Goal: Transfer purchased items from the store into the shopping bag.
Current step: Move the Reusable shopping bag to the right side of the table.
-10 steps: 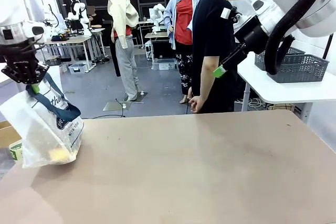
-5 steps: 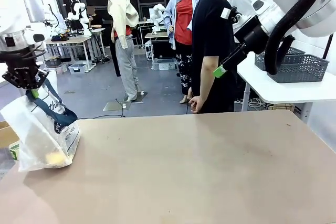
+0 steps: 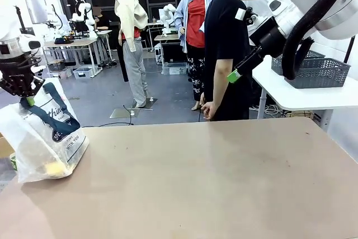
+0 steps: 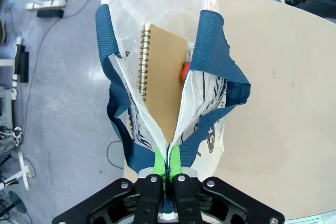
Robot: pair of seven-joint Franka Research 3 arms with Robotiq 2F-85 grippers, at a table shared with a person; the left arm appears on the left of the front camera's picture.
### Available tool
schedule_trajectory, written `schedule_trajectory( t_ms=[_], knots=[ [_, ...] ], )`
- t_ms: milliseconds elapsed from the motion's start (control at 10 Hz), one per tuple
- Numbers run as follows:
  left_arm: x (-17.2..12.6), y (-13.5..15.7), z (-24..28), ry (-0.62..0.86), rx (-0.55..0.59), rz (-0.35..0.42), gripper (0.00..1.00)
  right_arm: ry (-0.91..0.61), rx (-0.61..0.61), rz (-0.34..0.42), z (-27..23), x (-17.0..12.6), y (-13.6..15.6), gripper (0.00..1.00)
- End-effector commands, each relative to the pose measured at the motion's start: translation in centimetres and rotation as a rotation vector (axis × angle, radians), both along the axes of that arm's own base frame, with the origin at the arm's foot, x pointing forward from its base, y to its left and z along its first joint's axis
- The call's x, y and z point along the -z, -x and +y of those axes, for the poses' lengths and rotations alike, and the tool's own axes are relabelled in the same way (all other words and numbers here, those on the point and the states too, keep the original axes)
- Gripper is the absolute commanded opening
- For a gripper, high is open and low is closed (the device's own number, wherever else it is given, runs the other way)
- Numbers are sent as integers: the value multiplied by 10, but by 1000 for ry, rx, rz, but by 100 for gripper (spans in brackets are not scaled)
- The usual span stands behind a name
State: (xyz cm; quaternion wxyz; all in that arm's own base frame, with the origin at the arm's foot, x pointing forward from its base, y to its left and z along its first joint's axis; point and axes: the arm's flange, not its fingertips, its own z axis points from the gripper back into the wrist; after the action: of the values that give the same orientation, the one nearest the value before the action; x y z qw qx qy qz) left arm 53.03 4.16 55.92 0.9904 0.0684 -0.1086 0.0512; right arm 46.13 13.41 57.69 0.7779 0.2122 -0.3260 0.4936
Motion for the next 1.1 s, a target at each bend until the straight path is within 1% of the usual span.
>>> schedule_trajectory(
  t_ms=[0,300,400,900,1000],
  knots=[
    [-3,-6,9,-40,10,-29,0,13,5,16,0,-2,-1,100],
    [-1,-6,6,-37,-3,-25,0,13,5,16,0,-2,-1,100],
    [1,-2,4,-10,-3,-2,0,13,5,16,0,-2,-1,100],
    [1,-2,4,-10,-3,-2,0,13,5,16,0,-2,-1,100],
    [2,-1,3,-9,-2,3,20,13,5,16,0,-2,-1,100]
  ],
)
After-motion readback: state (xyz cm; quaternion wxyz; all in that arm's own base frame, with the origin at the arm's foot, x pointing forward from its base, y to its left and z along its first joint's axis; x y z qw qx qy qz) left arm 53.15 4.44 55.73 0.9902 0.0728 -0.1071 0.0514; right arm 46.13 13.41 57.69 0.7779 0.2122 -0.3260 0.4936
